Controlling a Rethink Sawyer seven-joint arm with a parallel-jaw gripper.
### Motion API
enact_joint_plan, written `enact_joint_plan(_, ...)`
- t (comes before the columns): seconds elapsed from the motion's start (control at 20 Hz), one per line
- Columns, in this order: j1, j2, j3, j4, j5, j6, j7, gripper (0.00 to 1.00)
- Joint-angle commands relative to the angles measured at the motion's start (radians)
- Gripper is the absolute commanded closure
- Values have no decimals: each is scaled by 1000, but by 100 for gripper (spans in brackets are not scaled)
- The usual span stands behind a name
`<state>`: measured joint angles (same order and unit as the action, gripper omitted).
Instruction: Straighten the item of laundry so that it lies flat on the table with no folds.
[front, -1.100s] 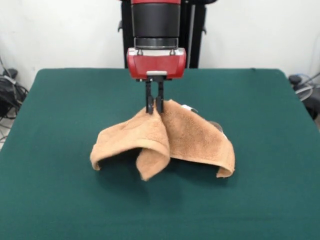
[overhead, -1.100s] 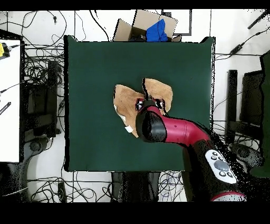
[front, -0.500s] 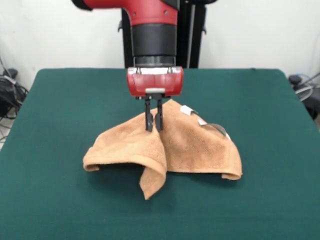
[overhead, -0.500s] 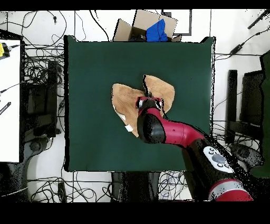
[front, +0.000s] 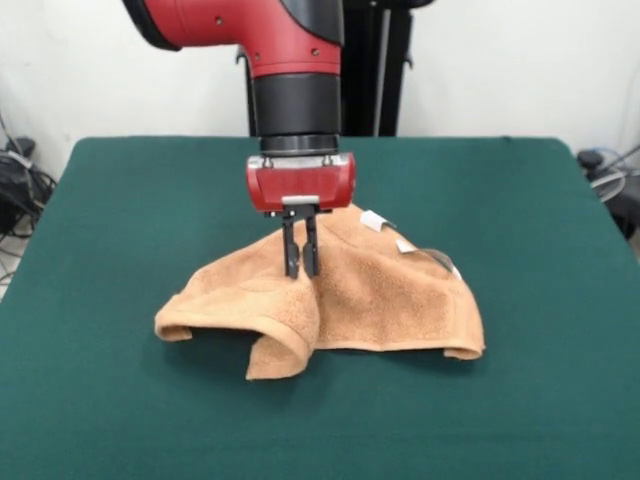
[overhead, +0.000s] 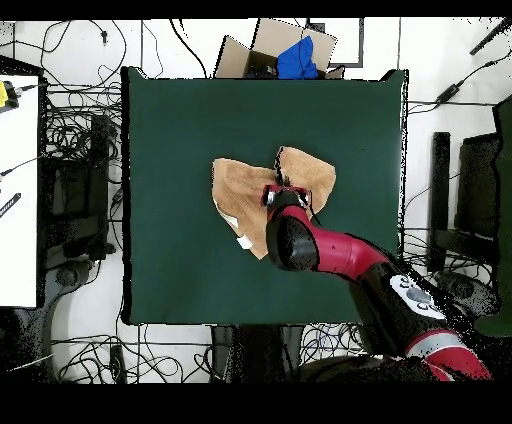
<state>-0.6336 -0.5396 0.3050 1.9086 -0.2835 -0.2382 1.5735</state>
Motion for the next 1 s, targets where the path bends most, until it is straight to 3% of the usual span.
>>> enact_joint_plan(0.05,-20,64,108,-101,-63,87,87,100)
enact_joint_plan(0.15,-28,75,114,-117,-69,92,81,100)
enact_joint_plan(0.55,13,-16,107,-69,-17,108,127,100)
enact_joint_plan(1.0,-39,1,198,-145,-40,182,71,100)
